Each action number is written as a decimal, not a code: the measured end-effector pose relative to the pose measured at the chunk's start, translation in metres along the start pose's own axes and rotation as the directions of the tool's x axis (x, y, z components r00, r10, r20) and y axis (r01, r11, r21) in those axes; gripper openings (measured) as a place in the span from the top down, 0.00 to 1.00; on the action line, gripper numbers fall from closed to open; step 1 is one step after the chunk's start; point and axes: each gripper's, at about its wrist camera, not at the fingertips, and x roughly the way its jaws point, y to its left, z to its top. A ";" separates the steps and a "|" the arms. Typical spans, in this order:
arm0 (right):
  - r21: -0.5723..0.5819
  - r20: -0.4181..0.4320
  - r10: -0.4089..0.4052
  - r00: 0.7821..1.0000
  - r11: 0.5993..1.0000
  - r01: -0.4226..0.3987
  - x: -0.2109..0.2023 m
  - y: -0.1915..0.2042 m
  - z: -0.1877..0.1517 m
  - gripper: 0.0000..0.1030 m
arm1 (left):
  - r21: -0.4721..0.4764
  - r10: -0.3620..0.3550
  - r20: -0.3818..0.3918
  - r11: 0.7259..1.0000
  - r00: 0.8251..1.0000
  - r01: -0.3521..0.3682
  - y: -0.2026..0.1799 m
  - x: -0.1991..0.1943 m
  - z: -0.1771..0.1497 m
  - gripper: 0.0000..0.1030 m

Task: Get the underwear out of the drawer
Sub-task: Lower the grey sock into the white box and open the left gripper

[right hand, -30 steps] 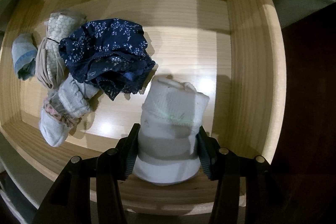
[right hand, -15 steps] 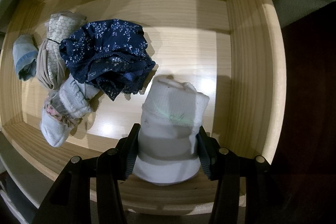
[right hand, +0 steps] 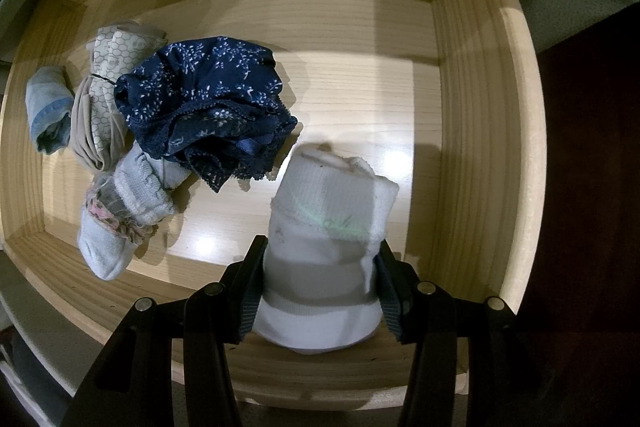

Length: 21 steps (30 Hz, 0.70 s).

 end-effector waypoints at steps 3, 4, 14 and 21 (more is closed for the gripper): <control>-0.001 0.000 0.000 1.000 1.000 0.000 0.000 0.000 0.000 0.54 | -0.010 -0.020 0.006 1.000 1.000 0.020 0.002 -0.005 -0.002 0.48; 0.000 0.000 0.000 1.000 1.000 0.000 0.000 0.000 0.000 0.54 | -0.008 -0.022 0.007 1.000 1.000 0.023 0.002 -0.006 -0.002 0.48; -0.001 -0.001 -0.001 1.000 1.000 0.001 0.001 0.001 0.001 0.54 | -0.001 -0.013 0.077 1.000 0.997 0.013 0.009 -0.045 -0.022 0.47; -0.002 -0.002 -0.004 1.000 1.000 0.004 0.001 0.002 0.001 0.53 | -0.043 -0.035 0.117 0.998 0.993 0.040 0.025 -0.071 -0.059 0.47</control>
